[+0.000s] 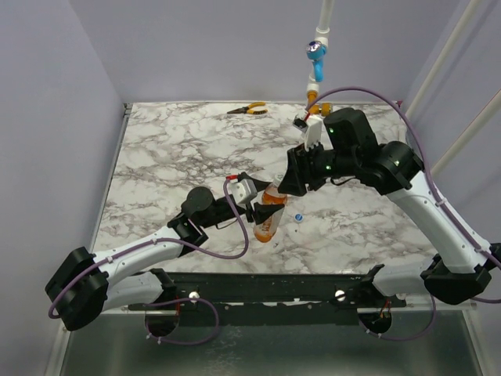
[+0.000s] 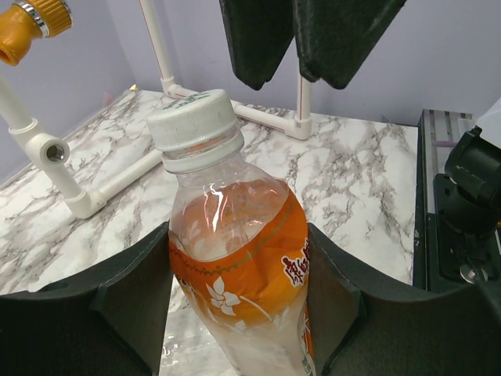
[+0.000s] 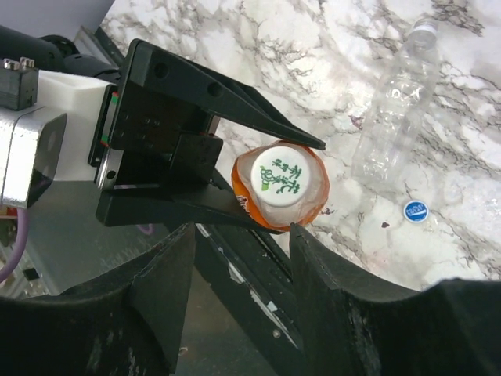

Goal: Screw on the bottle caps
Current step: Screw the bottle cap onto the plastic bottle.

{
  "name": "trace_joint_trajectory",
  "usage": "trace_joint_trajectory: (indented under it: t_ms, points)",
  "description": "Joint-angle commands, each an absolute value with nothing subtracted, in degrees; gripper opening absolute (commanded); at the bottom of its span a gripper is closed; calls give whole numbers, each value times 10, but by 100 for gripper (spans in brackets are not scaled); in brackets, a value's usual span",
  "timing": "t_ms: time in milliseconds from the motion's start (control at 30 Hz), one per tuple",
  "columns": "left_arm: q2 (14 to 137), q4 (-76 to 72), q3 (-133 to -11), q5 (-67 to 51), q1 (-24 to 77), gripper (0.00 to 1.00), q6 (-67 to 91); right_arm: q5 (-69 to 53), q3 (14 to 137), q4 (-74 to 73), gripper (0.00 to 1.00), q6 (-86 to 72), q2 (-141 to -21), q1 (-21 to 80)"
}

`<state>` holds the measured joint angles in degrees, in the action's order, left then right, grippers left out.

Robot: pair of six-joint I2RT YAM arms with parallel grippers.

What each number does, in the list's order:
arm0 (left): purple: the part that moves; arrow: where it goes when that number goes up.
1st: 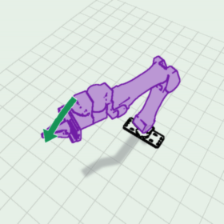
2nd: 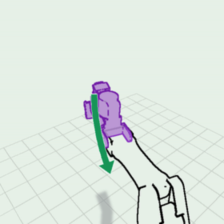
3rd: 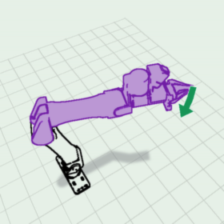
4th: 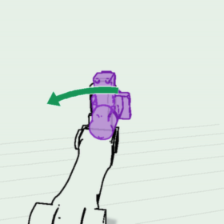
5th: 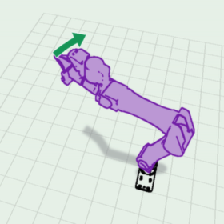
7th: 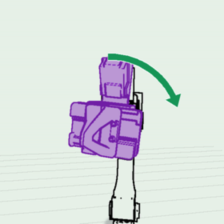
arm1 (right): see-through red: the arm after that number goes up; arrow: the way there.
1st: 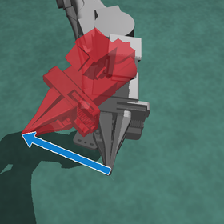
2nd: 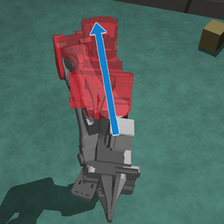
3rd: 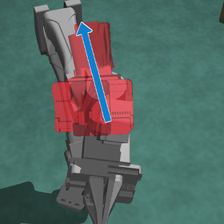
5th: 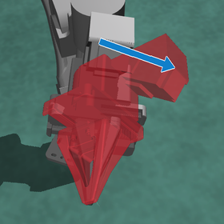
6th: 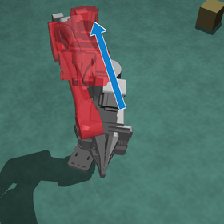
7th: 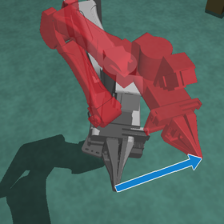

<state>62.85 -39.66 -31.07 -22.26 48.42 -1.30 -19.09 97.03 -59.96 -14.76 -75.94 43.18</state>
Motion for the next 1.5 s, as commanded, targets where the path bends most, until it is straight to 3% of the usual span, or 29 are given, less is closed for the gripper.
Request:
trace_joint_trajectory:
  t_ms: [0,67,300,733,1467]
  points:
    - [624,-401,-323,-217,481,30,-9,-114,978,-620,58,-176,-758,435]
    - [622,-400,-322,-219,481,30,-8,-82,977,-616,58,-187,-771,435]
    - [619,-400,-322,-226,481,30,-5,-96,1002,-564,78,-200,-805,435]
    - [622,-405,-322,-221,481,30,-6,-205,990,-524,79,-224,-823,436]
    - [625,-417,-317,-208,465,29,-3,-177,986,-599,78,-232,-744,436]
